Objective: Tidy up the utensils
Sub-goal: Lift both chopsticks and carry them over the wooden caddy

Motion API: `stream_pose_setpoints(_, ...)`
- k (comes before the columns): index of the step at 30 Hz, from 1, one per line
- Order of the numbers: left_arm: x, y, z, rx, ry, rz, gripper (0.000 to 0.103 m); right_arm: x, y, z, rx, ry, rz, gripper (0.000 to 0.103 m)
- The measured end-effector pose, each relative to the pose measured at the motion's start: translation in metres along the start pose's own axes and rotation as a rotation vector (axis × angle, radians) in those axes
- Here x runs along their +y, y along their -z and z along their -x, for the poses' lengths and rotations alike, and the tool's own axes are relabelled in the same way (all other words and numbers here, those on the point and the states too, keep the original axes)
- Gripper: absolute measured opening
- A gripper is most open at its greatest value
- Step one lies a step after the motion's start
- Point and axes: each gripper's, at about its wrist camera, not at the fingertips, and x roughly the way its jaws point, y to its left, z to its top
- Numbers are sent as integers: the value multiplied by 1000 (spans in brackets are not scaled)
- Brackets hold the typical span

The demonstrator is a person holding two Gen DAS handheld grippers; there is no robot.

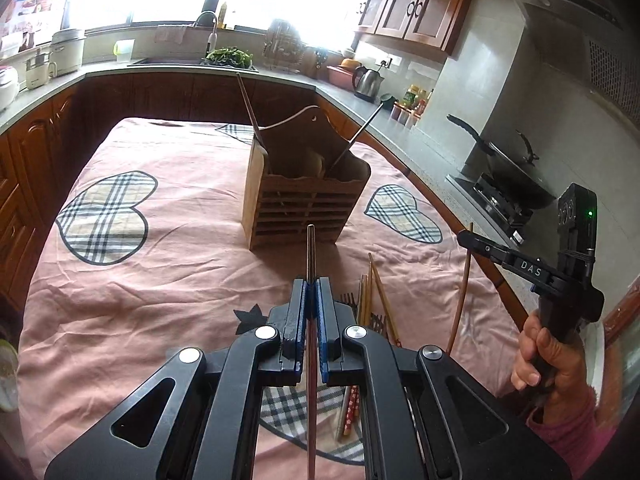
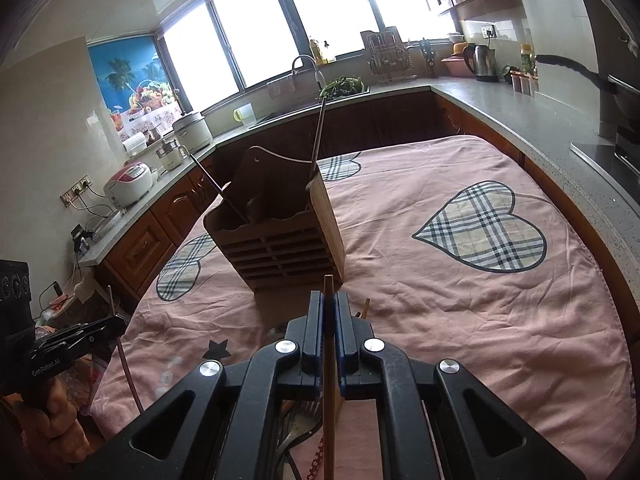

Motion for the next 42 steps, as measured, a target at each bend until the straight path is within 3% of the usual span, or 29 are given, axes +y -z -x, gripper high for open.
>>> stream_pose_setpoints(9, 8, 2, 35, -114, -18, 43, 4, 10, 0, 24, -66, -14, 16, 5)
stream_pose_setpoints(24, 19, -8, 50, -235, -32, 126, 4, 15, -19, 50, -195, -28, 7, 5)
stream_pose_setpoints(42, 21, -87, 36, -437, -17, 121, 4, 20, -83, 38, -387, -93, -43, 5)
